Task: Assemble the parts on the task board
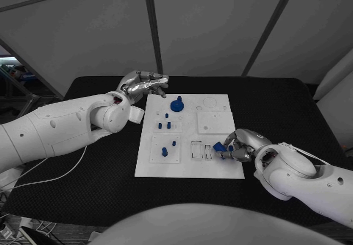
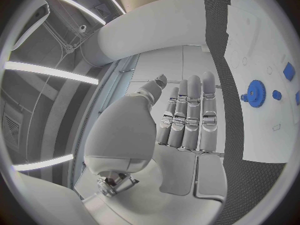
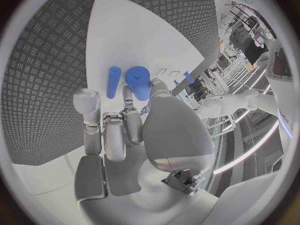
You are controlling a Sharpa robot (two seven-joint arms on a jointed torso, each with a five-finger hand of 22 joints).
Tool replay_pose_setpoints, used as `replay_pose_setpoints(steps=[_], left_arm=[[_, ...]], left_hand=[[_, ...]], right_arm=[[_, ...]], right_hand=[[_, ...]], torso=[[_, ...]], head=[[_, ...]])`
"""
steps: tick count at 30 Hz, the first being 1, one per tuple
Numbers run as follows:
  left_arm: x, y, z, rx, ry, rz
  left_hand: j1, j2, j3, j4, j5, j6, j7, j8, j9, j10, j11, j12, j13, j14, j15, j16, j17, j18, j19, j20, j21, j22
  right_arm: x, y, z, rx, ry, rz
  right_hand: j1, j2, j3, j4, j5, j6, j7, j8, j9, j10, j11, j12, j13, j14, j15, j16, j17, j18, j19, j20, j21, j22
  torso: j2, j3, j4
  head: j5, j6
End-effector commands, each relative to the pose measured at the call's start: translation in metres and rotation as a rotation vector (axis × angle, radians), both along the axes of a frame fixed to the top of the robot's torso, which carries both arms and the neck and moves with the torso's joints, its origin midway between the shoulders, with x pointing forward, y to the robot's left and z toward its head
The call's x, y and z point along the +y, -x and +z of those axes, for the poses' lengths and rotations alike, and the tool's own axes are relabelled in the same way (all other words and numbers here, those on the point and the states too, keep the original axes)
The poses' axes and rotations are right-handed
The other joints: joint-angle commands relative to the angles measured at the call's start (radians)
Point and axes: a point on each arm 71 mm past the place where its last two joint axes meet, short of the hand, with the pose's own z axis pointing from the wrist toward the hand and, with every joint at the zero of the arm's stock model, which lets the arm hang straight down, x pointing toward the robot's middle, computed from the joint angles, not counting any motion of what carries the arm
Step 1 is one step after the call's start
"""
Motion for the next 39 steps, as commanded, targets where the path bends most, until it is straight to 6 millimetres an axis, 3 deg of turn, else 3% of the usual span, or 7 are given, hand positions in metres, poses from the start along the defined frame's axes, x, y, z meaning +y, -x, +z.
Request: replay_pose_setpoints(steps=[1,7,12,16,23,39], left_arm=[[-0.001,0.0,0.002,-0.01,0.011,-0.007],[-0.002,0.0,0.002,-0.009,0.012,-0.009],[-0.002,0.0,0.002,-0.01,0.012,-0.009],[-0.003,0.0,0.002,-0.01,0.013,-0.012],[-0.005,0.0,0.002,-0.01,0.015,-0.014],[-0.005,0.0,0.002,-0.009,0.015,-0.016]], left_hand=[[-0.009,0.005,-0.005,0.002,-0.001,-0.007,0.0,-0.001,0.001,-0.009,0.0,-0.005,0.001,-0.008,0.001,-0.007,-0.001,-0.003,0.001,0.005,-0.004,-0.001],[-0.008,0.006,-0.004,0.002,-0.001,-0.007,0.0,-0.001,0.001,-0.01,0.0,-0.005,0.001,-0.008,0.001,-0.007,-0.001,-0.003,0.001,0.005,-0.004,-0.001],[-0.008,0.006,-0.004,0.002,-0.001,-0.007,0.0,-0.001,0.001,-0.01,0.0,-0.005,0.001,-0.008,0.001,-0.007,-0.001,-0.003,0.001,0.005,-0.004,-0.001],[-0.008,0.006,-0.004,0.002,-0.001,-0.007,0.0,-0.001,0.001,-0.01,0.0,-0.005,0.001,-0.008,0.001,-0.007,-0.001,-0.003,0.001,0.005,-0.004,-0.001],[-0.007,0.008,-0.004,0.002,0.0,-0.008,0.0,-0.001,0.001,-0.01,0.0,-0.005,0.001,-0.008,0.001,-0.007,-0.001,-0.003,0.001,0.006,-0.005,-0.002],[-0.007,0.008,-0.004,0.002,0.0,-0.008,0.0,-0.001,0.001,-0.01,0.0,-0.005,0.001,-0.008,0.001,-0.007,-0.001,-0.003,0.001,0.006,-0.005,-0.002]], right_arm=[[0.003,0.003,0.007,-0.01,-0.068,-0.026],[0.008,0.008,0.012,-0.009,-0.104,-0.022],[0.018,0.009,0.011,0.015,-0.118,-0.004],[0.028,0.008,0.008,0.048,-0.119,0.02],[0.045,0.005,0.004,0.068,-0.125,0.031],[0.054,-0.001,0.0,0.084,-0.088,0.036]], right_hand=[[0.024,0.013,0.006,-0.003,0.006,0.024,-0.017,0.013,0.025,0.005,-0.002,0.004,0.045,0.09,-0.009,0.004,0.21,-0.018,0.004,-0.005,0.005,0.002],[0.022,0.011,0.004,-0.001,0.008,0.027,-0.019,0.016,0.028,0.007,-0.003,0.005,0.047,0.09,-0.01,0.005,0.211,-0.019,0.007,-0.006,0.01,0.009],[0.02,0.012,0.003,0.002,0.011,0.029,-0.02,0.018,0.031,0.008,-0.004,0.005,0.048,0.09,-0.011,0.005,0.211,-0.02,0.008,-0.007,0.012,0.012],[0.006,0.016,-0.001,0.014,0.012,0.034,-0.023,0.022,0.038,0.014,-0.007,0.01,0.055,0.091,-0.013,0.005,0.212,-0.02,0.01,-0.01,0.015,0.015],[-0.024,0.02,-0.015,0.023,-0.01,0.066,-0.038,0.041,0.058,0.032,-0.02,0.025,0.074,0.093,-0.023,0.01,0.222,-0.023,0.017,-0.018,0.026,0.031],[-0.104,0.029,-0.054,0.024,-0.03,0.085,-0.048,0.056,0.083,0.039,-0.028,0.023,0.079,0.094,-0.031,0.011,0.226,-0.025,0.02,-0.027,0.033,0.041]], torso=[[0.001,-0.0006,0.001],[0.002,-0.0018,0.0023],[0.002,-0.0002,0.0008],[0.001,-0.0008,0.0032],[0.002,0.0007,0.0016],[0.001,0.0001,0.0007]], head=[[-0.003,0.0],[-0.005,0.0],[-0.002,0.0],[-0.004,0.0],[0.002,0.0],[0.007,0.0]])
